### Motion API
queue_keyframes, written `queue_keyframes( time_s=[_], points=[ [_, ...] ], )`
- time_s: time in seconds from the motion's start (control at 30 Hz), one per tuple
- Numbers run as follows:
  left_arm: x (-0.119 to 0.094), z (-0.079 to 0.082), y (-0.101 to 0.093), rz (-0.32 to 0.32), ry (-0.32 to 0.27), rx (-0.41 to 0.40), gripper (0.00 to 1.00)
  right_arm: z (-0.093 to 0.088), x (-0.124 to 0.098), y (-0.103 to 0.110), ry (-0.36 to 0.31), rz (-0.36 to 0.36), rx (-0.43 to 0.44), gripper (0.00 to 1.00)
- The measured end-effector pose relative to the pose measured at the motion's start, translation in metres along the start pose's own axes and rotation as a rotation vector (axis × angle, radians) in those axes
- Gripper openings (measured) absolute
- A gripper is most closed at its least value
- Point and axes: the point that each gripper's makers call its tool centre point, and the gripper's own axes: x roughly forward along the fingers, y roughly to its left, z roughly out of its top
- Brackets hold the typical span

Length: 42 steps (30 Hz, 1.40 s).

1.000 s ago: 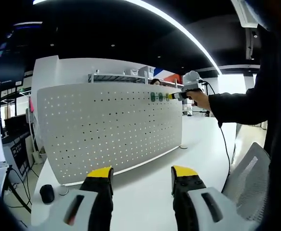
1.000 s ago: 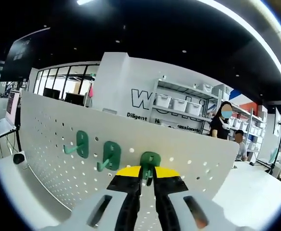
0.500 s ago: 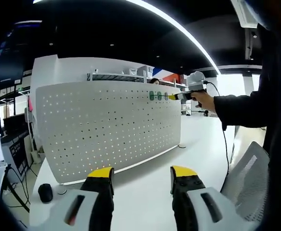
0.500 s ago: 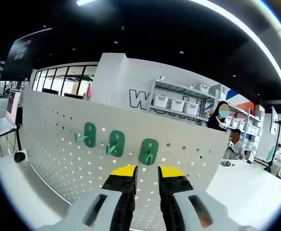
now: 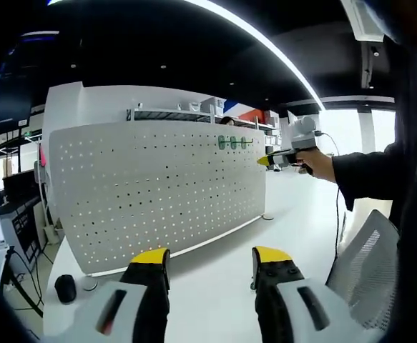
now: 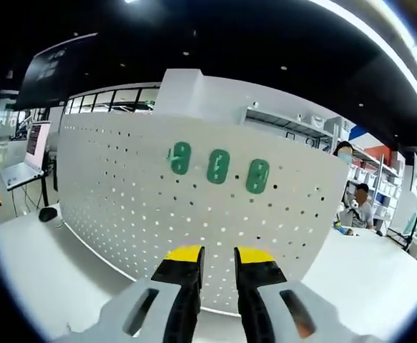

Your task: Insert the hook assembly into the mounting plate slot until the hook locks in place.

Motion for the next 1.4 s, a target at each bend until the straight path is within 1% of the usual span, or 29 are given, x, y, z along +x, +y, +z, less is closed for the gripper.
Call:
queue_keyframes(
  time_s=[0.2, 0.37, 0.43, 0.47, 0.53, 0.7, 0.87, 1.03, 1.17, 1.23, 1.4],
  points=[
    [-0.003, -0.002, -0.002, 0.003, 0.007, -0.001, 0.48, -0.015, -0.008, 0.027, 0.021, 0.057, -0.003, 0.15],
    [-0.003, -0.004, -0.001, 0.005, 0.011, -0.010, 0.47, -0.039, -0.013, 0.052, 0.072, 0.120, -0.011, 0.15],
    [-0.003, -0.003, 0.000, 0.006, 0.009, -0.010, 0.47, -0.046, -0.015, 0.059, 0.086, 0.136, -0.012, 0.15],
    [-0.003, -0.002, 0.000, 0.005, 0.007, -0.008, 0.47, -0.053, -0.013, 0.063, 0.098, 0.159, -0.013, 0.15],
    [-0.003, -0.002, -0.001, 0.004, 0.007, -0.004, 0.47, -0.058, -0.016, 0.071, 0.107, 0.176, -0.017, 0.15],
    [-0.004, -0.001, -0.003, -0.001, 0.008, -0.001, 0.47, -0.073, -0.022, 0.093, 0.146, 0.249, -0.015, 0.15],
    [-0.005, -0.002, -0.005, -0.004, 0.013, -0.003, 0.47, -0.086, -0.034, 0.121, 0.180, 0.321, -0.007, 0.15],
    [-0.009, -0.002, -0.009, -0.002, 0.014, -0.001, 0.46, -0.101, -0.041, 0.145, 0.217, 0.385, -0.026, 0.15],
    [-0.012, -0.004, -0.010, 0.005, 0.012, -0.005, 0.46, -0.109, -0.045, 0.158, 0.235, 0.419, -0.036, 0.15],
    [-0.013, -0.004, -0.010, 0.008, 0.009, -0.007, 0.46, -0.112, -0.045, 0.160, 0.243, 0.426, -0.041, 0.15],
    [-0.017, -0.003, -0.009, 0.023, -0.001, -0.017, 0.46, -0.127, -0.049, 0.175, 0.282, 0.465, -0.053, 0.15]
  ],
)
